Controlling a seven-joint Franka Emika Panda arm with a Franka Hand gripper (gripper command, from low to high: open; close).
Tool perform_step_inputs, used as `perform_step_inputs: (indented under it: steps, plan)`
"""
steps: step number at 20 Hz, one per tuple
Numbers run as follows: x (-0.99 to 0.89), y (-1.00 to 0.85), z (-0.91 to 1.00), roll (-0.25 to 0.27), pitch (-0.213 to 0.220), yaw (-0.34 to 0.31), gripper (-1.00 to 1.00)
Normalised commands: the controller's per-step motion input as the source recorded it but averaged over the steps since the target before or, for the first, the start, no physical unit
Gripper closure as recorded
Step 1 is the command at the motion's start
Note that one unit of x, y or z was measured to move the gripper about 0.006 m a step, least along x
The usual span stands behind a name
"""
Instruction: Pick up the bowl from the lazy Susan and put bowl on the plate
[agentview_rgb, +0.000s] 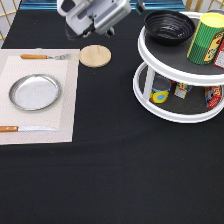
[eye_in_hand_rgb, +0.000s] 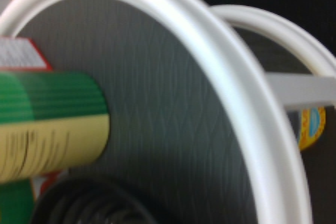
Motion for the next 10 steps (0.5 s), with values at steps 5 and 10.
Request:
perform_step_inputs:
  steps: [5,10]
  plan:
    - [-0.83,0.49,-0.08,-0.183,-0.1,0.0,-1.0]
    - [-0.58,0.54,-0.07,-0.219,-0.109,-0.026,-1.0]
